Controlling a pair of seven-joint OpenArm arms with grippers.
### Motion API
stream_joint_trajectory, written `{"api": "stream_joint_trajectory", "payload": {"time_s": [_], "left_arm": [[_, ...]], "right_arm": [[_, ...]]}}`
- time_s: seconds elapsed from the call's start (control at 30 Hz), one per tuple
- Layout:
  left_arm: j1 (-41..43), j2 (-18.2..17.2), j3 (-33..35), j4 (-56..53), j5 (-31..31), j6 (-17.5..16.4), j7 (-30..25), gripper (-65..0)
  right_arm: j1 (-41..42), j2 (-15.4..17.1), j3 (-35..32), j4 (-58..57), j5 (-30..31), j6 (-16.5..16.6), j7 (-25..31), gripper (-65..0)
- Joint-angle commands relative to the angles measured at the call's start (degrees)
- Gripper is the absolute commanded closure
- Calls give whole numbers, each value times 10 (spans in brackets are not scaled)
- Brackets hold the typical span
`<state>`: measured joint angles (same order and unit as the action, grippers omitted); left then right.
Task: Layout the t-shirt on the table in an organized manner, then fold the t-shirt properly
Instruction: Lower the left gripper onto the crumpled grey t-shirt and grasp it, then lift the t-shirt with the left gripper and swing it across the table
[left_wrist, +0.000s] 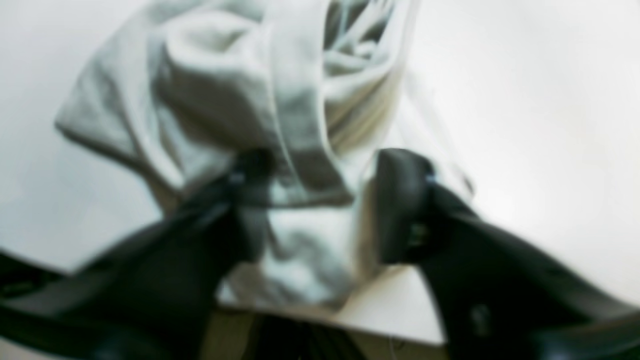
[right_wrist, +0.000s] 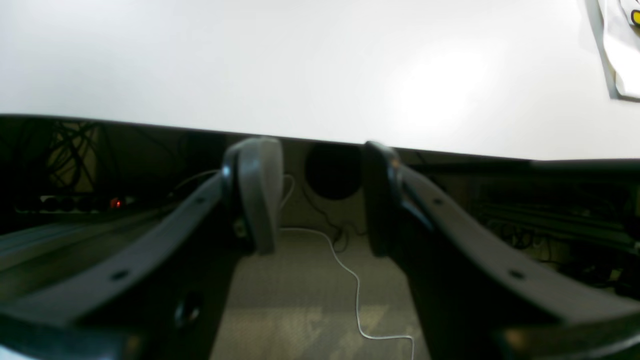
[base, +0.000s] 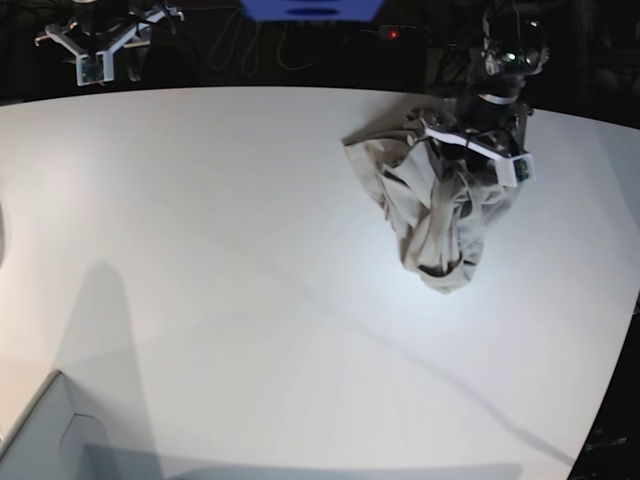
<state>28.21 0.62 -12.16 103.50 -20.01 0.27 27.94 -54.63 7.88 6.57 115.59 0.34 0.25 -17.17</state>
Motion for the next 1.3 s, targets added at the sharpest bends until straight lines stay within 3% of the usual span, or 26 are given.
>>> {"api": "stream_joint_trajectory", "payload": {"time_s": [0.0,0.1,0.63,0.77,1.03,1.13,1.27], "left_arm": [[1,-2,-2,11,-3,-1,-11,-194],[1,-2,-4,11,-1,1,-11,0],[46,2,-87,123,-5,-1,-16,-1],[38,-8,-121,127,-52,-1,-17,-1],[-137,-102,-126,125,-134,1,-10,-1],[-224,-123,-124,122,-150,2,-2,-1],[-344,-133,-93,115,-155,0,52,-1]], "right_arm": [[-8,3,2,7,0,2,11,-269],[-8,3,3,7,0,2,11,-269],[-6,5,3,7,0,2,11,-269],[-5,5,3,6,0,2,10,-269],[31,5,3,-2,-1,2,-58,-269],[34,5,5,0,-2,2,-58,-269],[47,1,20,0,-2,1,-63,-269]]}}
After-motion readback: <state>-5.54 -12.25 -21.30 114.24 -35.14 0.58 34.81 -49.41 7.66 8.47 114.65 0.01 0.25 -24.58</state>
